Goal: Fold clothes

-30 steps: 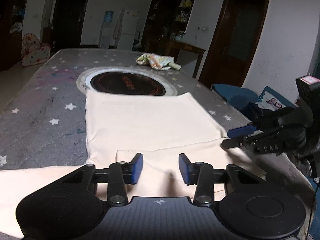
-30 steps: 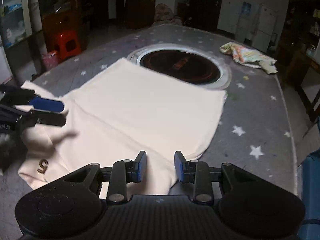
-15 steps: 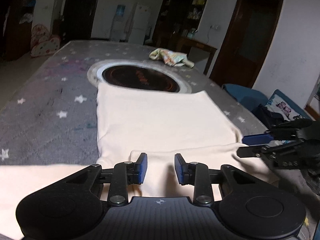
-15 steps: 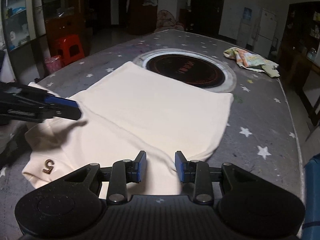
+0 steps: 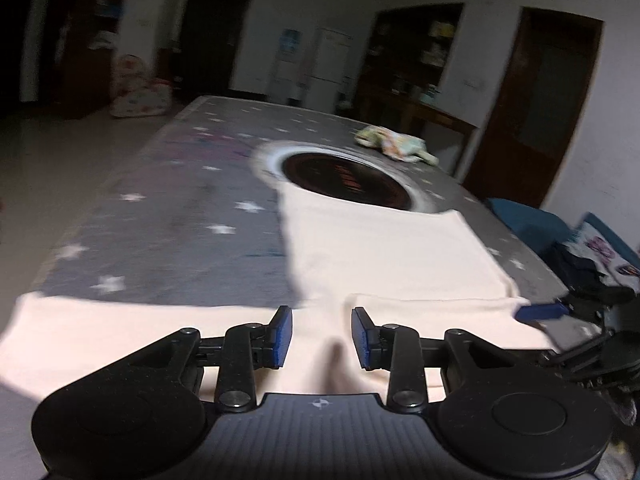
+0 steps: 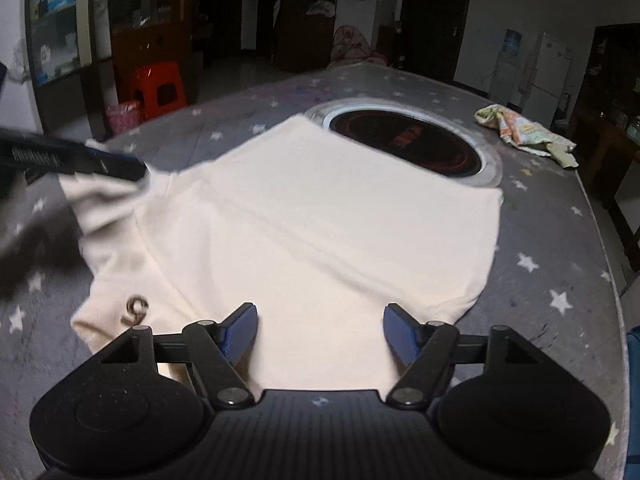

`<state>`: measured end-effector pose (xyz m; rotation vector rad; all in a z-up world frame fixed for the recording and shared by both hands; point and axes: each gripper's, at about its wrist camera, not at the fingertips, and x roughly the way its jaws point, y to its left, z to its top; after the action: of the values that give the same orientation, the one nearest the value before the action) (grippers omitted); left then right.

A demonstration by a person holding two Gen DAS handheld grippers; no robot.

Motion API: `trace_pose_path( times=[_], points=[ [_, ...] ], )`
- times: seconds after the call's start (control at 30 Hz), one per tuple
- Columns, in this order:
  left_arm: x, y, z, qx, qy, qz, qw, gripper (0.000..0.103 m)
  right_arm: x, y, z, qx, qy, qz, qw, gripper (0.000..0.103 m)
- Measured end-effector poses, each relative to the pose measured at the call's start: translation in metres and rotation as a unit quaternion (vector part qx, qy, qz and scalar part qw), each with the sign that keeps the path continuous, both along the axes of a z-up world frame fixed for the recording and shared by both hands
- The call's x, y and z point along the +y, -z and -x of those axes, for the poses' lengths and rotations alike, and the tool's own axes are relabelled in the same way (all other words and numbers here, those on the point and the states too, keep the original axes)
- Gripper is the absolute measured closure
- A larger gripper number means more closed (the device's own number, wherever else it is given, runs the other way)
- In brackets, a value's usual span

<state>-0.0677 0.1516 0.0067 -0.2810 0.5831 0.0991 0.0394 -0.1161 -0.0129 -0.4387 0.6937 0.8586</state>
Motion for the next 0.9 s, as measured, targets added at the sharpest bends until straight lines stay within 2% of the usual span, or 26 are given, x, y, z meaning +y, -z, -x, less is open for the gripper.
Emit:
trace_pose_path(
  times=[0.07,0.17,0.27,0.3,0.43,0.63,0.9],
  points=[
    [0.013,-0.002,0.014,-0.002,-0.031,-0.004,0.9995,0.065,0.001,0.001,0.001,0.0,0.005,-0.004,1.0,0.016],
    [0.032,-0.004,0.032,-0.004,-0.085,-0.013,0.9963,0.062,0.001,0.003,0.001,0.002,0.012,-0.004,1.0,0.012],
    [0.053,-0.003,0.05,-0.002,-0.145,-0.024,0.9891,0.057,0.001,0.004,0.0,0.003,0.02,-0.006,1.0,0.005],
    [0.06,-0.002,0.055,-0.001,-0.163,-0.025,0.9862,0.055,0.0,0.004,-0.001,0.004,0.024,-0.006,1.0,0.0],
    [0.081,0.002,0.07,0.012,-0.221,-0.037,0.9746,0.053,-0.002,0.008,-0.004,0.012,0.037,-0.009,0.999,0.0],
    [0.096,0.013,0.074,0.024,-0.256,-0.035,0.9657,0.051,-0.001,0.008,-0.004,0.017,0.042,-0.007,0.999,0.0],
    [0.102,0.024,0.075,0.032,-0.263,-0.013,0.9642,0.054,-0.001,0.009,-0.004,0.024,0.049,-0.01,0.998,0.0]
  ],
)
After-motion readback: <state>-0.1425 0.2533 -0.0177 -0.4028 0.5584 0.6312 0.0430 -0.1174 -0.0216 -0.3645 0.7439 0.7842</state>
